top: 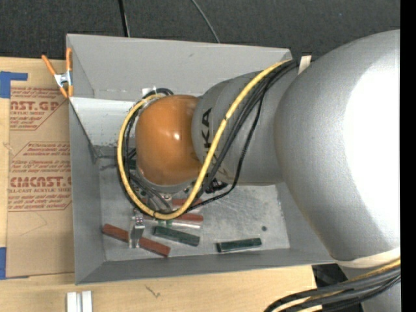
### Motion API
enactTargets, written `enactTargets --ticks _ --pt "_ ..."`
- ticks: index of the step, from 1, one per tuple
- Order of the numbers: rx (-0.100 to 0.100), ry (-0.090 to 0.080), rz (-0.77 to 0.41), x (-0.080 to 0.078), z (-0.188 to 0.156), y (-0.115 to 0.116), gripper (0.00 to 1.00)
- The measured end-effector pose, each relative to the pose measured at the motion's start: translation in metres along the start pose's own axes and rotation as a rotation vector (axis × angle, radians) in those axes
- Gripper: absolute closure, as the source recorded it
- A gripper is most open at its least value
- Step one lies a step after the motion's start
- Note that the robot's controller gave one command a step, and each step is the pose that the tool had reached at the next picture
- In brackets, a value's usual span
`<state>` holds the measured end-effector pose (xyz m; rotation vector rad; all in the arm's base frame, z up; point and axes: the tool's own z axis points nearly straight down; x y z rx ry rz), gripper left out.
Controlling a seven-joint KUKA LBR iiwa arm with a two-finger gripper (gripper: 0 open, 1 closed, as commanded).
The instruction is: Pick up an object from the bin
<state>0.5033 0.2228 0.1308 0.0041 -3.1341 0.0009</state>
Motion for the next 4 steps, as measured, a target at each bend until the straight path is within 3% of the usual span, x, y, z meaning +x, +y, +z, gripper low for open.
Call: enactTargets --ticks 1,2,3,4 --pt "-0.002 -0.007 0.002 -0.002 -0.004 -0.001 0.00" --pt "-0.007 -0.022 0.044 0.011 0.056 -0.012 1.00" --pt "-0.007 -0.022 0.044 0.011 0.056 -0.012 1.00" --pt "-0.002 -0.010 0.000 0.018 -0.097 -0.031 1.00"
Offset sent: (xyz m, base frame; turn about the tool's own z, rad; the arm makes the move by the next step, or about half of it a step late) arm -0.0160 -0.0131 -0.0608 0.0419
